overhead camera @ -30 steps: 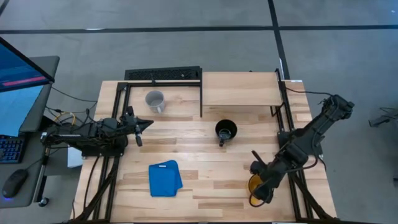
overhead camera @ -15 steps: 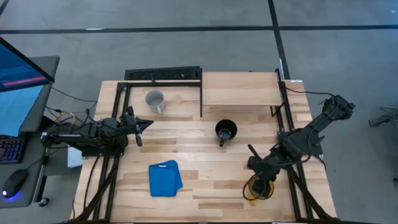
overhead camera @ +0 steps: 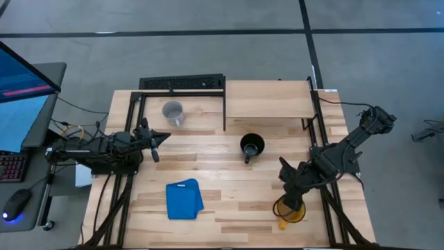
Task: Stack small to large cups/mugs on shelf
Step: Put the yellow mug on the shelf
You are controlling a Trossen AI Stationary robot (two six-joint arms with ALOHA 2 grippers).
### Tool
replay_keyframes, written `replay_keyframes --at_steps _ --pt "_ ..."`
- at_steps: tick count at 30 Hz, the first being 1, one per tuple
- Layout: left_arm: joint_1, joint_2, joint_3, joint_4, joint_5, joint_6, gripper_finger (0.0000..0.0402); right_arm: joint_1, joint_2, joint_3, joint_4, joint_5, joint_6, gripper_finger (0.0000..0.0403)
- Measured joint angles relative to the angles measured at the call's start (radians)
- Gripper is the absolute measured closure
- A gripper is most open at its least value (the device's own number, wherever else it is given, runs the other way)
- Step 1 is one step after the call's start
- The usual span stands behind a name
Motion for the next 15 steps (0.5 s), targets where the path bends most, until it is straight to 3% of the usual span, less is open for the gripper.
replay_keyframes --at_steps 15 --pt "0.000 0.000 0.000 0.000 -0.009 0.000 0.0401 0.031 0.022 -0.003 -0.048 -0.024 0.057 0.0106"
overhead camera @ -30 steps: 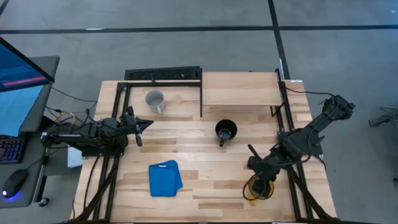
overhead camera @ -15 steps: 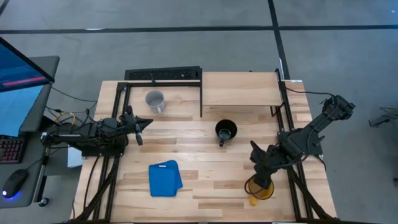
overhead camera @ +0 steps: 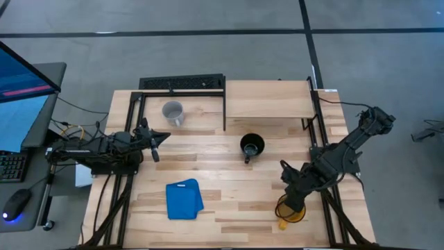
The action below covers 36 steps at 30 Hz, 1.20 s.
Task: Stack small to large cups/mugs on shelf
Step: Put the yellow mug on the shelf
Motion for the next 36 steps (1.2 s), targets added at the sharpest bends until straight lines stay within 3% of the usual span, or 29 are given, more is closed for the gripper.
replay_keyframes --at_steps 19,36 --pt "0.000 0.000 0.000 -0.016 0.000 -0.008 0.0401 0.009 0.198 -0.008 -0.043 -0.044 0.008 0.0108" --pt "0.000 0.002 0.000 -0.024 0.000 -0.008 0.0401 0.009 0.244 -0.008 0.012 -0.069 -0.002 0.0181"
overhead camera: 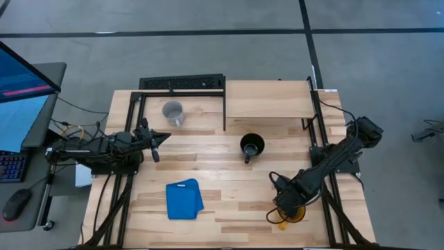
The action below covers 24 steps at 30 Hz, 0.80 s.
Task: Stack small to large cups/mugs on shelf
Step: Put the yellow mug on the shelf
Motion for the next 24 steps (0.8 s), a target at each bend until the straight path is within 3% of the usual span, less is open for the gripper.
replay_keyframes --at_steps 15,24 --pt "0.000 0.000 0.000 0.000 0.000 -0.003 0.0401 0.000 -0.001 0.000 -0.005 0.003 -0.019 0.0324" --pt "0.000 0.000 0.000 0.000 0.000 -0.003 0.0401 0.000 -0.004 0.002 -0.004 -0.004 -0.023 0.0351"
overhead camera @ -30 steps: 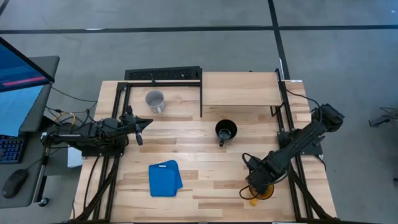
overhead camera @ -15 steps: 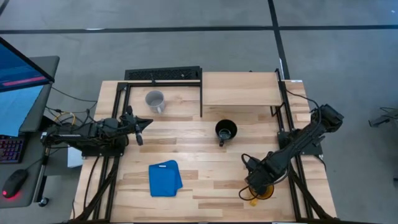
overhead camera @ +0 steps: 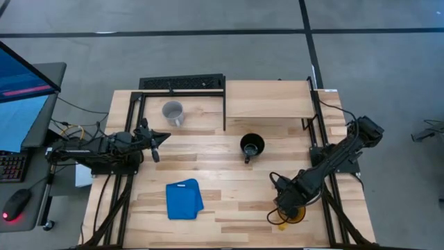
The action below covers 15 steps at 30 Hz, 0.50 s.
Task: Stack small to large cups/mugs on shelf
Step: Put the yellow mug on the shelf
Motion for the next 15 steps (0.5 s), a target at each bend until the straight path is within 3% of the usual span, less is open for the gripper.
replay_keyframes --at_steps 15 --pt "0.000 0.000 0.000 0.001 0.000 0.000 0.0401 -0.018 -0.002 0.000 0.000 -0.034 -0.032 0.0352"
